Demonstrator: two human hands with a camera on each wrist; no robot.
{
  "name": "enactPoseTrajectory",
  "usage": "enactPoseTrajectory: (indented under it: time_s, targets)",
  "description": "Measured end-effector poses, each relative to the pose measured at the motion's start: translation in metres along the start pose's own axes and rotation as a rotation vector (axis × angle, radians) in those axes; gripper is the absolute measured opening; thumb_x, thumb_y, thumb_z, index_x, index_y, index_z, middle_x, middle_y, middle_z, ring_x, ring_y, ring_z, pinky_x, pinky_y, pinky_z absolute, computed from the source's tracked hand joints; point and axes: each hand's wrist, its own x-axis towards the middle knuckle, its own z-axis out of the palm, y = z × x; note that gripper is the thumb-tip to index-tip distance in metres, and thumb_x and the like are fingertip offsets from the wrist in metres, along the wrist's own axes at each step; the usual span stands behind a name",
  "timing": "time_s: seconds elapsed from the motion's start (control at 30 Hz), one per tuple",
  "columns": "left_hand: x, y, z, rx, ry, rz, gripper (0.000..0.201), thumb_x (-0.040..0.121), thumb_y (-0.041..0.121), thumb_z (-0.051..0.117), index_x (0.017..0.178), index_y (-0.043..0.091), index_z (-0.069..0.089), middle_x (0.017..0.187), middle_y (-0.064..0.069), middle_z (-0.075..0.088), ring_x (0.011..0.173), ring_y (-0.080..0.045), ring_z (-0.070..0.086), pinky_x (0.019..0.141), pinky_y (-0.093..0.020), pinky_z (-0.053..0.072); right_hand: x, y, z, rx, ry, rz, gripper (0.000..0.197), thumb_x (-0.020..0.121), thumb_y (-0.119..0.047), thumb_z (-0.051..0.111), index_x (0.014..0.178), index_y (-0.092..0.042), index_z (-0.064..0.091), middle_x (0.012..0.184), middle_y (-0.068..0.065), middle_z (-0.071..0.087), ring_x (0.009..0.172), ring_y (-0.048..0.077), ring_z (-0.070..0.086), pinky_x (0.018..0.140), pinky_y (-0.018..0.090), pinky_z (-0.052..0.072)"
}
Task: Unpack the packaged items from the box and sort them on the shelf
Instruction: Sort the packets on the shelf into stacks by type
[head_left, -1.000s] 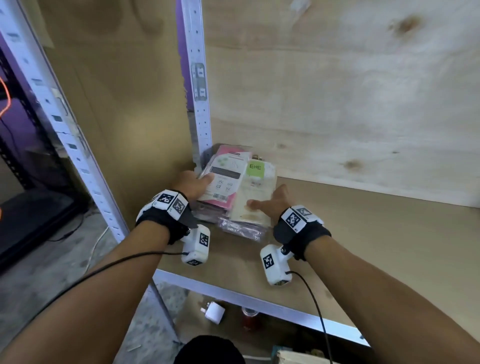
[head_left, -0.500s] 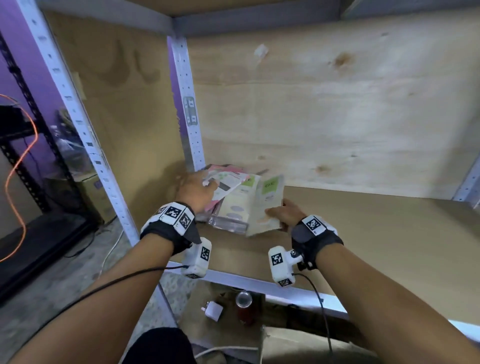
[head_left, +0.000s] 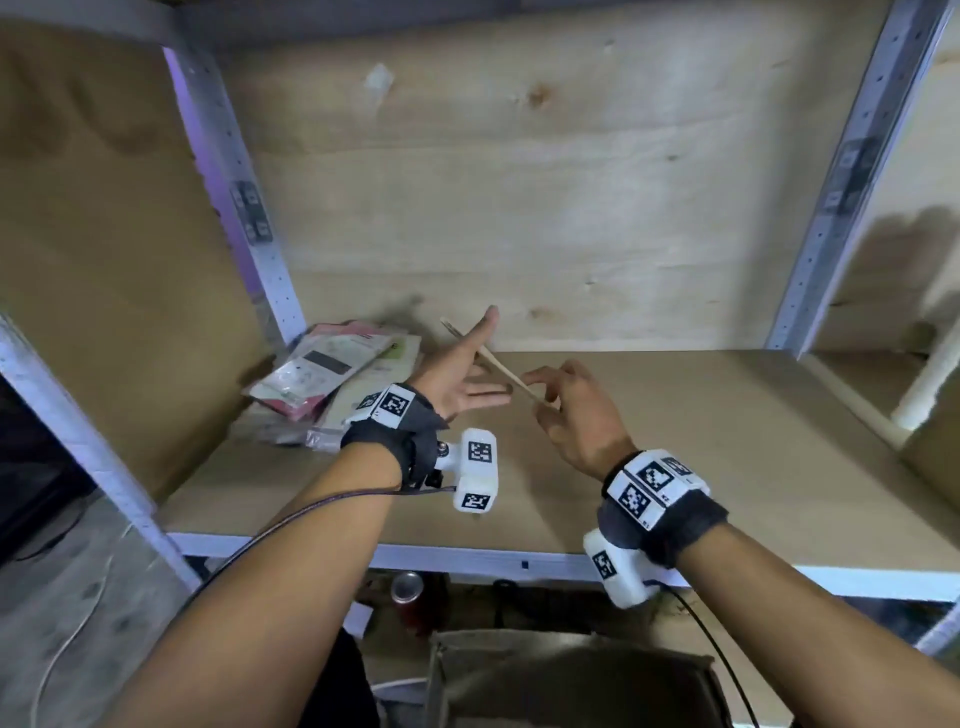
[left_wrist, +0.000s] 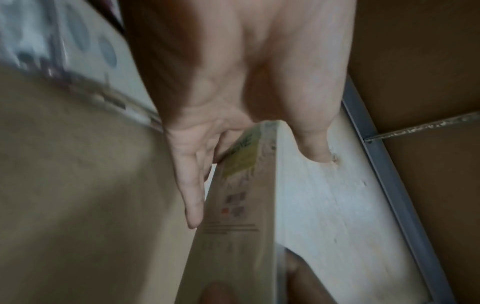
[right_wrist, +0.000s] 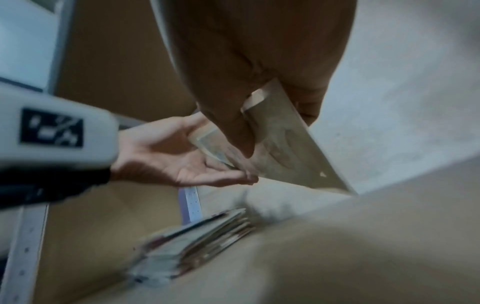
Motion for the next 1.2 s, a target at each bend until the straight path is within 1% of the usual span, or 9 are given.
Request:
enactPoseTrajectory:
  time_s: [0.1,0.23,0.33,0.43,0.57,0.7,0.87,1.03,1.2]
  targets:
    - [0.021,-0.006,0.021,-0.046,0.022,0.0,0.063,0.089,0.048,0.068,0.134,0.01,0.048,0.128,-0.022,0.059,0.118,-0.035,0.062,0.1,-0.047,0.053,-0.003,0.021,-0.007,-0.081,-0.056,0.023,0.049,0.086,-0.011,0.066,0.133,-0.025,0.059,0.112,0.005,0.047,0.104,0.025,0.052,0.091,0.031,0.044]
    - [0.047,-0.024,0.035,-0.035,0.168,0.002,0.015,0.097,0.026,0.063,0.103,0.012,0.062,0.115,-0.013,0.068,0.105,-0.026,0.066,0.092,-0.035,0.052,-0.003,0.055,-0.024,0.045,-0.29,0.178,0.07,0.073,-0.047,0.081,0.136,-0.037,0.053,0.128,-0.003,0.039,0.125,0.016,0.037,0.11,0.027,0.031]
    - [0.063,-0.043,0.041,-0.045,0.157,-0.032,0.02,0.093,0.03,0.068,0.103,0.014,0.068,0.107,-0.008,0.074,0.089,-0.02,0.069,0.078,-0.028,0.054,0.0,0.082,-0.037,0.137,-0.148,0.215,0.05,0.082,-0.047,0.072,0.129,-0.037,0.059,0.134,-0.003,0.046,0.13,0.013,0.041,0.106,0.024,0.032]
    - [0.077,-0.052,0.055,-0.062,0.122,-0.057,0.029,0.09,0.032,0.071,0.111,0.012,0.07,0.107,-0.009,0.076,0.085,-0.019,0.073,0.066,-0.026,0.056,0.004,0.102,-0.049,0.271,-0.137,0.374,0.055,0.087,-0.046,0.068,0.137,-0.026,0.054,0.122,-0.001,0.059,0.114,0.018,0.059,0.102,0.037,0.047]
    - [0.089,-0.048,0.076,-0.117,0.02,-0.015,0.031,0.093,0.032,0.068,0.115,0.011,0.07,0.111,-0.008,0.076,0.102,-0.021,0.072,0.095,-0.036,0.055,-0.001,0.118,-0.057,0.579,-0.391,0.457,0.054,0.087,-0.017,0.074,0.136,-0.014,0.049,0.115,0.011,0.069,0.101,0.03,0.07,0.079,0.042,0.061]
    - [0.088,-0.059,0.086,-0.056,-0.027,-0.014,0.031,0.091,0.032,0.07,0.115,0.012,0.068,0.112,-0.007,0.075,0.102,-0.018,0.072,0.089,-0.032,0.057,-0.008,0.129,-0.064,0.748,-0.272,0.479,0.04,0.088,0.0,0.07,0.124,-0.006,0.054,0.115,0.023,0.068,0.088,0.029,0.071,0.06,0.038,0.06]
    - [0.078,-0.081,0.091,0.269,-0.144,-0.098,0.032,0.086,0.02,0.077,0.113,0.011,0.063,0.112,-0.01,0.073,0.097,-0.018,0.071,0.077,-0.027,0.062,-0.015,0.146,-0.06,0.82,-0.097,0.615,0.046,0.084,0.003,0.072,0.124,0.004,0.05,0.117,0.03,0.063,0.077,0.031,0.071,0.055,0.037,0.058]
    - [0.067,-0.09,0.096,0.364,-0.218,-0.13,0.025,0.084,0.001,0.075,0.102,0.014,0.062,0.085,-0.001,0.073,0.076,-0.014,0.07,0.074,-0.026,0.061,-0.014,0.151,-0.056,0.834,-0.049,0.734,0.048,0.078,0.002,0.078,0.12,0.0,0.055,0.115,0.019,0.067,0.091,0.034,0.072,0.058,0.034,0.059]
    - [0.061,-0.092,0.102,0.463,-0.162,-0.088,0.053,0.081,-0.001,0.077,0.129,-0.002,0.054,0.106,-0.014,0.069,0.077,-0.017,0.07,0.064,-0.023,0.062,-0.009,0.149,-0.057,0.581,-0.159,0.768,0.043,0.078,-0.009,0.082,0.114,-0.004,0.06,0.1,0.009,0.071,0.094,0.027,0.07,0.059,0.03,0.056]
